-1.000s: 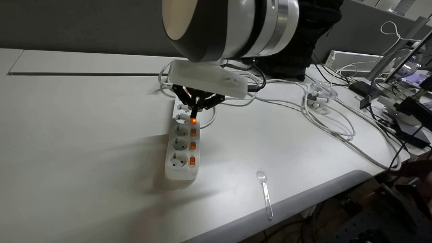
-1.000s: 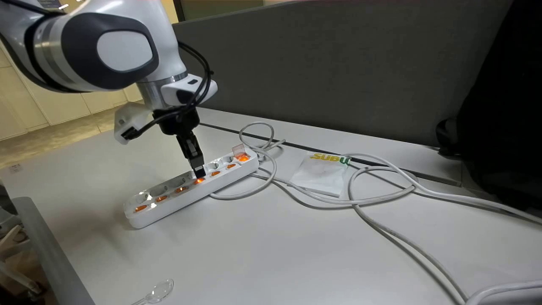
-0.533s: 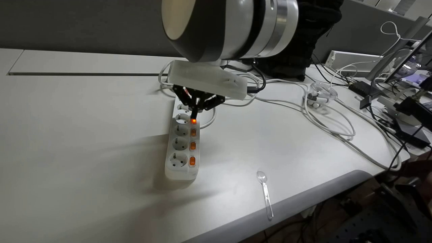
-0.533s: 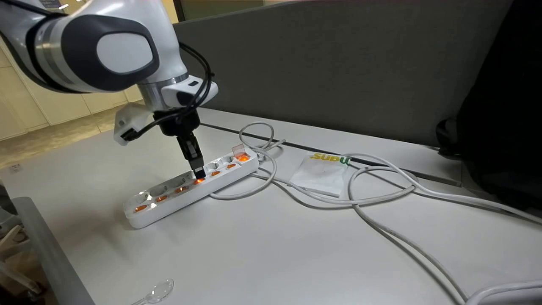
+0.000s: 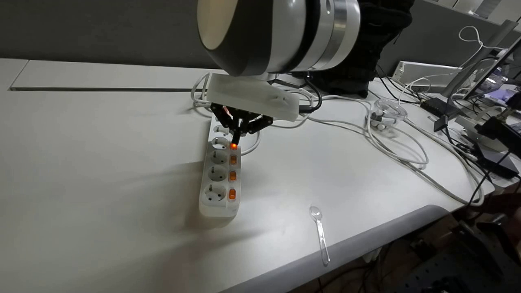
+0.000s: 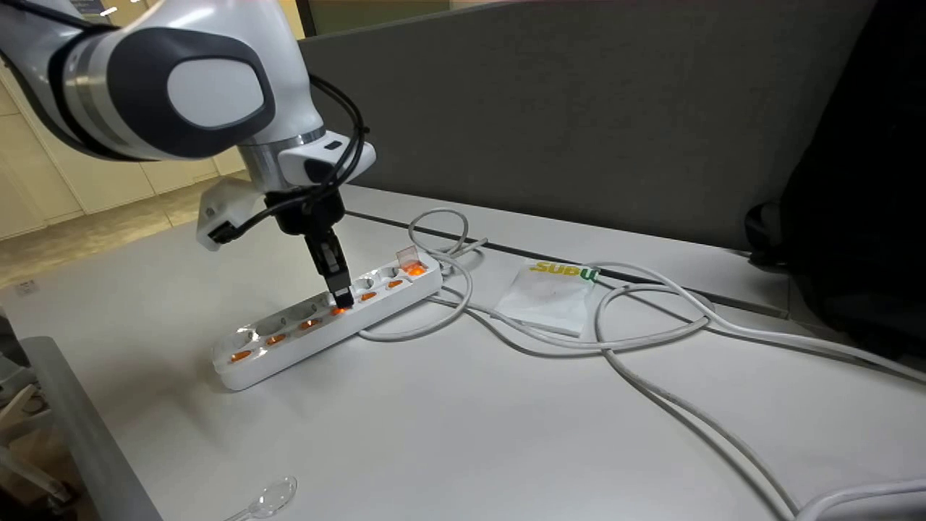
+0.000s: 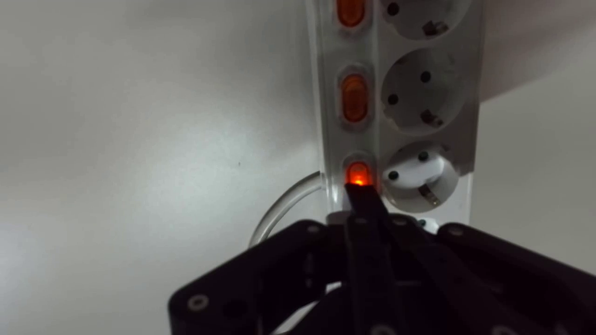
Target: Flip the fourth switch from the left on the adaptor.
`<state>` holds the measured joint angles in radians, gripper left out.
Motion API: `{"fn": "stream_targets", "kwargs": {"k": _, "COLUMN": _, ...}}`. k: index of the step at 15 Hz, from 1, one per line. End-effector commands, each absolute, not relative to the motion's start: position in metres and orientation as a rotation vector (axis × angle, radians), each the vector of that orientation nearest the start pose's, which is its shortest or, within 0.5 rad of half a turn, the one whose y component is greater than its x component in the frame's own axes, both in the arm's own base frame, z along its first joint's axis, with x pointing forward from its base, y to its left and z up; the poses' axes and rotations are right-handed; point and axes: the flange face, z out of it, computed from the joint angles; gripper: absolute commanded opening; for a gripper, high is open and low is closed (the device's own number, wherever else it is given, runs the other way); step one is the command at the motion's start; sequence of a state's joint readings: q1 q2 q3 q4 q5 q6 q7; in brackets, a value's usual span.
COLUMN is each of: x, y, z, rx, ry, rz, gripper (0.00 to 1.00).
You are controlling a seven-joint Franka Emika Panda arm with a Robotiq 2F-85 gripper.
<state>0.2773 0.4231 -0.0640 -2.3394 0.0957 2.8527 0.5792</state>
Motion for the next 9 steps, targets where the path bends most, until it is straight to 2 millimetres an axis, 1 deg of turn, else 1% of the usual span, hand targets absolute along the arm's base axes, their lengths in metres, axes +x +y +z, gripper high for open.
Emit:
{"fn": "stream_targets", "kwargs": {"k": 1, "x": 0.5153, "y": 0.105, "z": 0.1539, "rx": -3.03, "ry": 0.749, "rz": -0.112, "gripper": 0.0}}
{"fn": "stream_targets", "kwargs": {"k": 9, "x": 0.5141, "y": 0.1045, "z": 0.1465, "rx": -3.04, "ry": 0.77, "rz": -0.089, "gripper": 0.0}}
